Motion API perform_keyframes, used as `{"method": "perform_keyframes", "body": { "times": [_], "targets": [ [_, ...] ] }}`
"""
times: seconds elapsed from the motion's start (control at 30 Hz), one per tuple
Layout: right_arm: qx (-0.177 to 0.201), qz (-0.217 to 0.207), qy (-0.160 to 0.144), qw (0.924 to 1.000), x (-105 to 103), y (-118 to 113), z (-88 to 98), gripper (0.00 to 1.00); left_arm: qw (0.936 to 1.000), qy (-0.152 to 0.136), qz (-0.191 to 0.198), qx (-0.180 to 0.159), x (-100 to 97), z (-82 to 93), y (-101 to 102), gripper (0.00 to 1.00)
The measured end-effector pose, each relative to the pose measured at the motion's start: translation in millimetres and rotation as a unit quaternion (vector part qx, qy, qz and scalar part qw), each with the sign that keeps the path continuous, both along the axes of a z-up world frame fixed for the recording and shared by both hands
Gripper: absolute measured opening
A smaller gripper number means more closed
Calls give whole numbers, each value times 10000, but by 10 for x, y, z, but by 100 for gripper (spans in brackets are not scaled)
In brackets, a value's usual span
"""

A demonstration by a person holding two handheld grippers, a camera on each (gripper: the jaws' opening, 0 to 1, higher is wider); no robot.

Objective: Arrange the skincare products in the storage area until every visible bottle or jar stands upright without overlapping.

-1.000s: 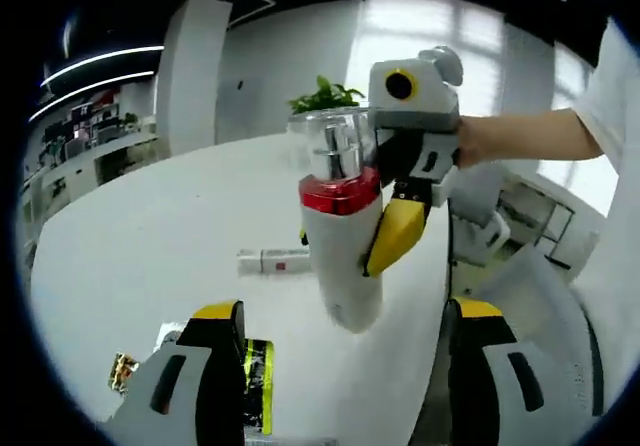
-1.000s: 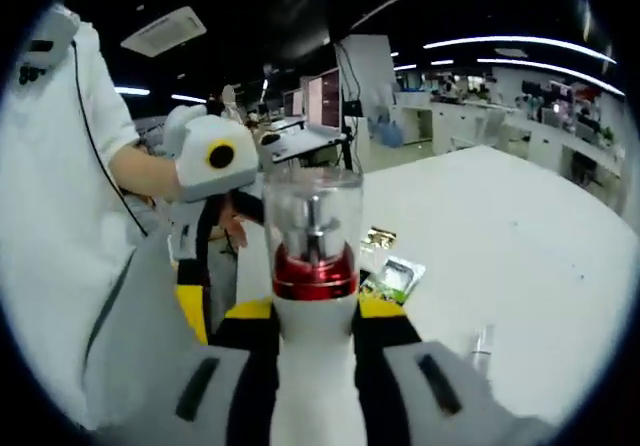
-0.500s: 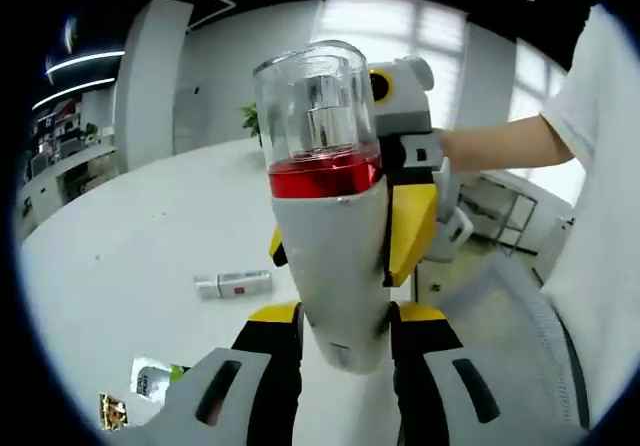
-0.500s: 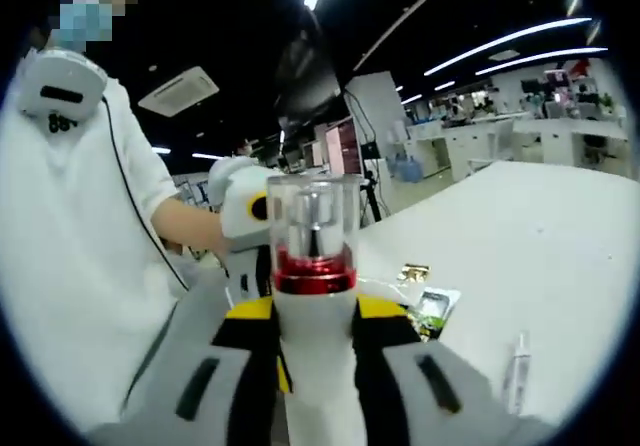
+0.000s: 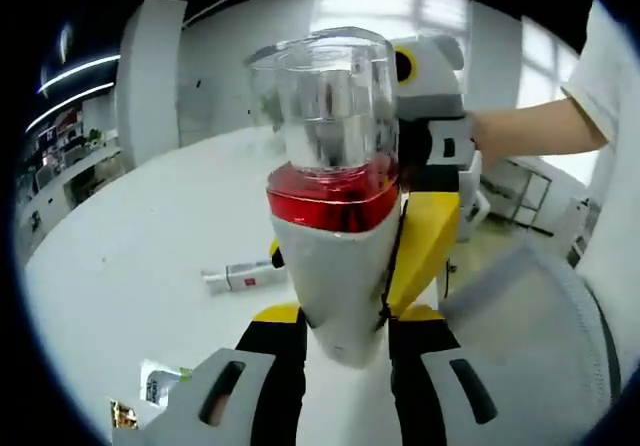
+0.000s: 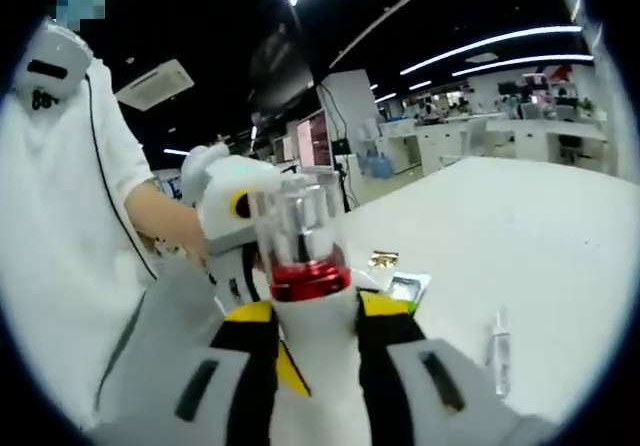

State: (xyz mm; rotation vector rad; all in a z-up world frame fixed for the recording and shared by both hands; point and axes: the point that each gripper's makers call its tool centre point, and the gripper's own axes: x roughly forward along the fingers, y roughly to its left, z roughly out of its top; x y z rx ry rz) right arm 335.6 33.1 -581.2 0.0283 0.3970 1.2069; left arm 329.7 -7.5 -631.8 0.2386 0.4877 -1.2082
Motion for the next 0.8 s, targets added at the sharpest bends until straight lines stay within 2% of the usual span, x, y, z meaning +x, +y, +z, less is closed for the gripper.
{"method": "perform_keyframes", "body": {
  "times": [0.13, 0.3, 0.53, 0.8],
  "targets": [
    [-136, -347, -94, 9993, 84, -81, -148, 32, 9998, -77, 76, 185, 111, -157, -57, 28],
    [-257, -629, -31, 9977, 146, -196, -338, 32, 9991, -113, -18, 404, 144, -331, -135, 28],
    [-390, -720, -54, 9966, 209, -298, -482, 31, 9987, -94, 82, 493, 232, -504, -199, 28],
    [-644, -557, -61, 9964, 302, -328, -636, 31, 9982, 40, 376, 475, 334, -673, -198, 28]
  ]
}}
